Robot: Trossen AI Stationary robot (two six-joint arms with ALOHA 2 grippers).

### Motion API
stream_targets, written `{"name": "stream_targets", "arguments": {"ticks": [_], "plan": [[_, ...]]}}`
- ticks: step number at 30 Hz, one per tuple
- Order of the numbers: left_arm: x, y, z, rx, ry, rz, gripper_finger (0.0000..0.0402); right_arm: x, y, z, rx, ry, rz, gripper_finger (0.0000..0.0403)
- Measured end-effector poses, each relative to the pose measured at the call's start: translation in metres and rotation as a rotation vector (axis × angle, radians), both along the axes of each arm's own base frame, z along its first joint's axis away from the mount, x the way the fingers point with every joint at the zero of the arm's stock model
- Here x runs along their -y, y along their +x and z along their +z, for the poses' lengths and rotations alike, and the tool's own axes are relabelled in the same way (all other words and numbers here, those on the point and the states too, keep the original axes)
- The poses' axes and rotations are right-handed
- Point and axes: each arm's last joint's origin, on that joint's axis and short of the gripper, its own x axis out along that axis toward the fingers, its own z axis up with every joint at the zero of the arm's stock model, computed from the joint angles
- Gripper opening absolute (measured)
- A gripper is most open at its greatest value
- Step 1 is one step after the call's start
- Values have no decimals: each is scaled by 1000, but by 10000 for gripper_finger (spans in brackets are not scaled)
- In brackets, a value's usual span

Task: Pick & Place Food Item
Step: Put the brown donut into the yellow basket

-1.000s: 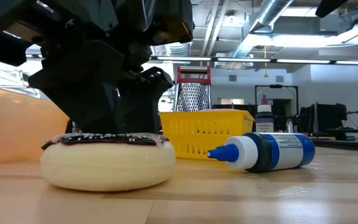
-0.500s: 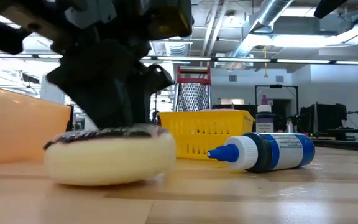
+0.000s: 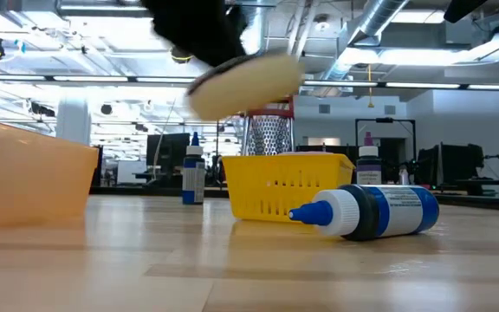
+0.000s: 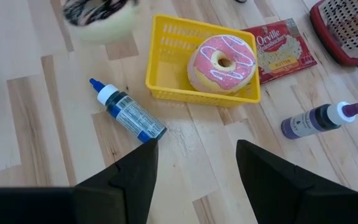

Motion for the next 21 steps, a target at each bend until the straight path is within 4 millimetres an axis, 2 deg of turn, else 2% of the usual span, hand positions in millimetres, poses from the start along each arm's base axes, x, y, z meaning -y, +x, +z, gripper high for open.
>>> {"name": "stream_targets", "arguments": {"ticks": [4,11,21], "plan": [[-9,8,4,69,104,33,109,0,0,0,4,-4,-1,210],[-28,24,-15,84,321,132,107,0,0,0,7,1,-6,210],[-41,31,-16,105,300,154,113,0,0,0,3,-4,-3,210]]}}
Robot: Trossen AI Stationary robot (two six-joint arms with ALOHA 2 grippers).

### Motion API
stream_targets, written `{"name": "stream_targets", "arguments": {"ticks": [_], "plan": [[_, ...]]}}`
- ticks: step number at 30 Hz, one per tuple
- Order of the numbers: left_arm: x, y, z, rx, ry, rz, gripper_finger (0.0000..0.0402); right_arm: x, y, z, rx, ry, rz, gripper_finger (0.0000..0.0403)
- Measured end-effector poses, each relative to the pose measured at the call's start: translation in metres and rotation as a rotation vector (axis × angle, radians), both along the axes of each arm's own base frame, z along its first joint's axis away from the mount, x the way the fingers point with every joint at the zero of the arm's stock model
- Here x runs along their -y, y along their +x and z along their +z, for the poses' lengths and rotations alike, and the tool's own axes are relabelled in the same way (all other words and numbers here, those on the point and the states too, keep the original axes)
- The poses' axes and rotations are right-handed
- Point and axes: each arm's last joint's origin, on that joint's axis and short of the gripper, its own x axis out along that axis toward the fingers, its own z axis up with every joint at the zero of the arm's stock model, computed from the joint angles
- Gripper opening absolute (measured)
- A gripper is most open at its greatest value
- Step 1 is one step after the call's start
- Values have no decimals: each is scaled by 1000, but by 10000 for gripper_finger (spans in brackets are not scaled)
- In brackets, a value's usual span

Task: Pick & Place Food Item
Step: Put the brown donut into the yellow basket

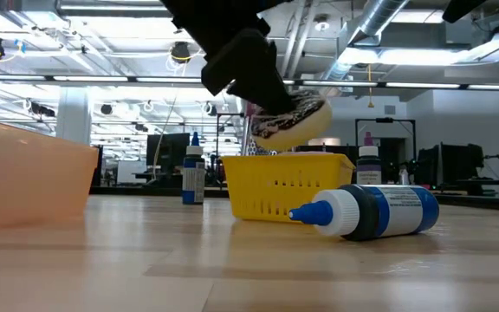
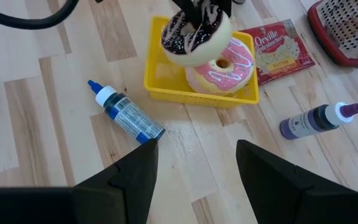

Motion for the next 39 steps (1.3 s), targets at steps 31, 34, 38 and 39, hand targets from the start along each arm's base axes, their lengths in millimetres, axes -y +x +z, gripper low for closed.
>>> {"name": "stream_targets", "arguments": {"ticks": [31,34,38,39], "plan": [[-2,-8,-17,-33,-20,6,213,-1,-1,0,15,-15,0,210],[-2,-10,-15,-39,-23,4,212,-1,-1,0,14,-16,0,210],[-4,-12,-16,-56,-33,25,223,0,-1,0,14,-16,0,210],[-4,-12,-16,-57,-36,28,226,0,-1,0,14,-16,-1,210]]}}
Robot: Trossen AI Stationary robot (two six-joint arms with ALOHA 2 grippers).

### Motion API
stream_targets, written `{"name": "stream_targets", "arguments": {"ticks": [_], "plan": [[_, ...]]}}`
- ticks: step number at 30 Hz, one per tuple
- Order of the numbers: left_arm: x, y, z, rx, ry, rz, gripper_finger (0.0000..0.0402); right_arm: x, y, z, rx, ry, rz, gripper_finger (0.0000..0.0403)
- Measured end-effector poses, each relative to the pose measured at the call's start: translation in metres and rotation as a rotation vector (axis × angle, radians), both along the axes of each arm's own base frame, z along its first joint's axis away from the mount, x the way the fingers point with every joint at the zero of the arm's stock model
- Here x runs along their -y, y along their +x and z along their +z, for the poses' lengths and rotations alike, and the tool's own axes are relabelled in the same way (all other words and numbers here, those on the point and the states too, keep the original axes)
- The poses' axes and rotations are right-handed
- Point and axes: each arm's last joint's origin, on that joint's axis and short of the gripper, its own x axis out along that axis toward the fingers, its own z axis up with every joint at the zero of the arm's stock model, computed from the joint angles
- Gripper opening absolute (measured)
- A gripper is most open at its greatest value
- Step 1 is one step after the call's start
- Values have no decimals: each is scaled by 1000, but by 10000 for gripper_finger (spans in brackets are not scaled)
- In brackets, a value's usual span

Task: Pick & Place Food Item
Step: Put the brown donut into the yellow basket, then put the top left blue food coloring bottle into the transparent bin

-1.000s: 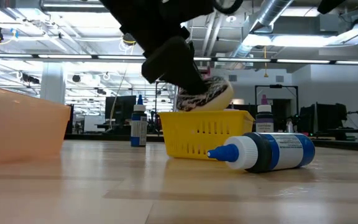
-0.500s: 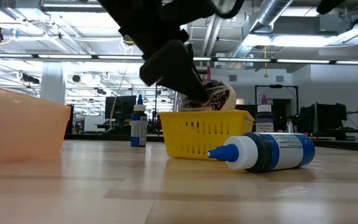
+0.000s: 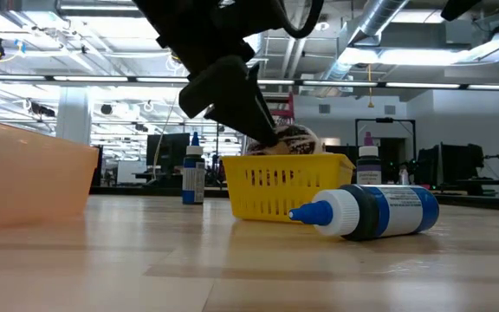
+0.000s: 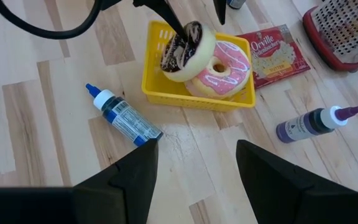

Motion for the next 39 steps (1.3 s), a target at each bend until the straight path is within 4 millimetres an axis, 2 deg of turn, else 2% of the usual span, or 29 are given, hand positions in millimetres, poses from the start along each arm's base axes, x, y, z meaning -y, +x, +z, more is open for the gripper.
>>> {"name": "stream_targets", "arguments": {"ticks": [7,12,17,21,27,31,35,39], "plan": [[0,-2,5,9,-15,3,239,0,0,0,0,0,-1,210],[-3,-8,35,99,-50,6,235,0,0,0,1,1,-1,210],[-8,-24,70,168,-89,22,235,0,0,0,14,-13,-1,210],[-13,-37,82,180,-115,52,232,-1,-1,0,28,-26,4,210],[-27,-73,80,246,-122,145,231,0,-1,0,34,-30,-5,210],[-35,-99,74,369,-175,168,231,7,5,0,32,-34,-34,210],[-37,-122,66,433,-163,131,231,20,18,0,16,-50,-60,210],[-43,-139,72,454,-78,110,231,38,35,-1,-30,-33,-78,210]]}}
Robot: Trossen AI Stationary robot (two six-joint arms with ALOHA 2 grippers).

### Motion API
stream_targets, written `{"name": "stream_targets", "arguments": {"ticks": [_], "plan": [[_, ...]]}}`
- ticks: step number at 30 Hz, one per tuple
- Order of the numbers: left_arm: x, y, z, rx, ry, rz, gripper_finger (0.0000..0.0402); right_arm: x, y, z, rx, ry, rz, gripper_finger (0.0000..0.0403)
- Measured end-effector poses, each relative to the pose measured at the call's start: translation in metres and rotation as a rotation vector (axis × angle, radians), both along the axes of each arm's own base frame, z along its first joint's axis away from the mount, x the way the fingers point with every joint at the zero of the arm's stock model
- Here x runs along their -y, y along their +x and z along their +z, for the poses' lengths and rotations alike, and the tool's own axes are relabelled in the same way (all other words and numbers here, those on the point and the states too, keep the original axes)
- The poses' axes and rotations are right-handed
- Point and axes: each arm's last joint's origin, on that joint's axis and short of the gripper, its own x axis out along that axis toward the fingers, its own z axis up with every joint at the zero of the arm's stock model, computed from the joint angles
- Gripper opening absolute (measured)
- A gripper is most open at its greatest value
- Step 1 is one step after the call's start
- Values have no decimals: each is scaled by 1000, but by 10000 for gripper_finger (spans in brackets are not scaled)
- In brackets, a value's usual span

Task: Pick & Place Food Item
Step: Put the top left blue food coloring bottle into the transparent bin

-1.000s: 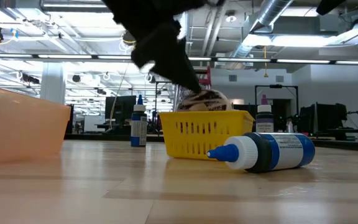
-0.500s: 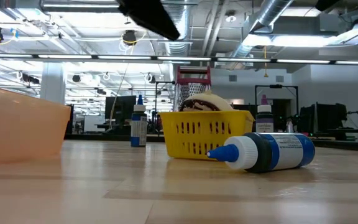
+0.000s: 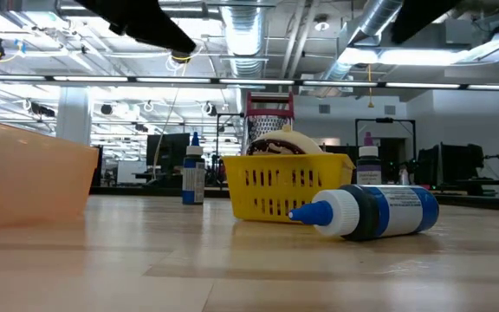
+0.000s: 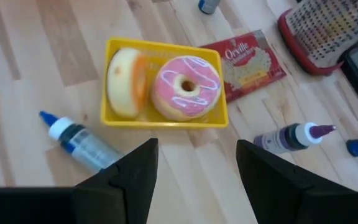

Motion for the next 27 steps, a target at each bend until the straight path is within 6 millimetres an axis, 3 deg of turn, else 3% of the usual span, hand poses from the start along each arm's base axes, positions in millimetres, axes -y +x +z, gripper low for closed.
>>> {"name": "stream_targets", "arguments": {"ticks": [7,13,22,27], "plan": [[-10,-20,28,36,148,19,231,36,40,2,-17,85,45,210],[-13,-32,24,-68,194,-23,231,66,66,6,27,98,80,210],[-17,-45,26,-104,216,19,231,155,91,4,17,152,-62,210],[-24,-60,25,-117,138,57,231,182,97,1,3,173,-50,210]]}}
